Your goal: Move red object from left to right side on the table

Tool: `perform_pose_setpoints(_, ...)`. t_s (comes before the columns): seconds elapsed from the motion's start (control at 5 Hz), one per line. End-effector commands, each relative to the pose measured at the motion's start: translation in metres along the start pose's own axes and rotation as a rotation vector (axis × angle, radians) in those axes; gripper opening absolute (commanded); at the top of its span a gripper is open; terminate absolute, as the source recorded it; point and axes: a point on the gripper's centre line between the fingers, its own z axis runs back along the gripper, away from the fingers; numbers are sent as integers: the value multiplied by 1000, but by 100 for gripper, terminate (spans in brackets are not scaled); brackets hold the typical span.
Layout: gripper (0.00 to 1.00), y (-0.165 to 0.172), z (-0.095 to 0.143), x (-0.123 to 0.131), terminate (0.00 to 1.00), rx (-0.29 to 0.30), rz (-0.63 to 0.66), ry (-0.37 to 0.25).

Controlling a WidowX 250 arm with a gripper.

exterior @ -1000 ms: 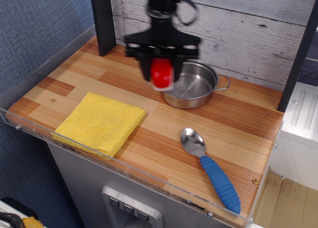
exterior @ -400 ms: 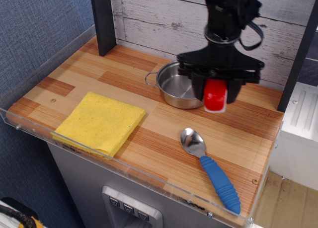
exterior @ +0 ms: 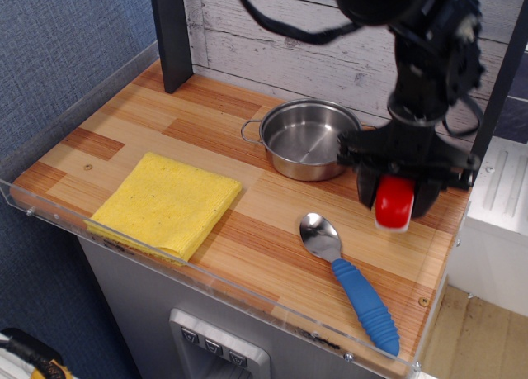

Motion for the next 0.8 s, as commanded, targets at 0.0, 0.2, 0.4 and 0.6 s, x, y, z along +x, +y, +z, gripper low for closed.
perform_pose_setpoints(0.0, 0, -5, -1, -14, 0, -7, -22, -11)
perform_pose_setpoints(0.2, 0, -5, 0, -14, 0, -8, -23, -14)
perform_pose_setpoints(0.4, 0, -4, -3, -16, 0, -22, -12, -1)
perform_pose_setpoints(0.6, 100, -3, -4, -16, 0, -32, -6, 15)
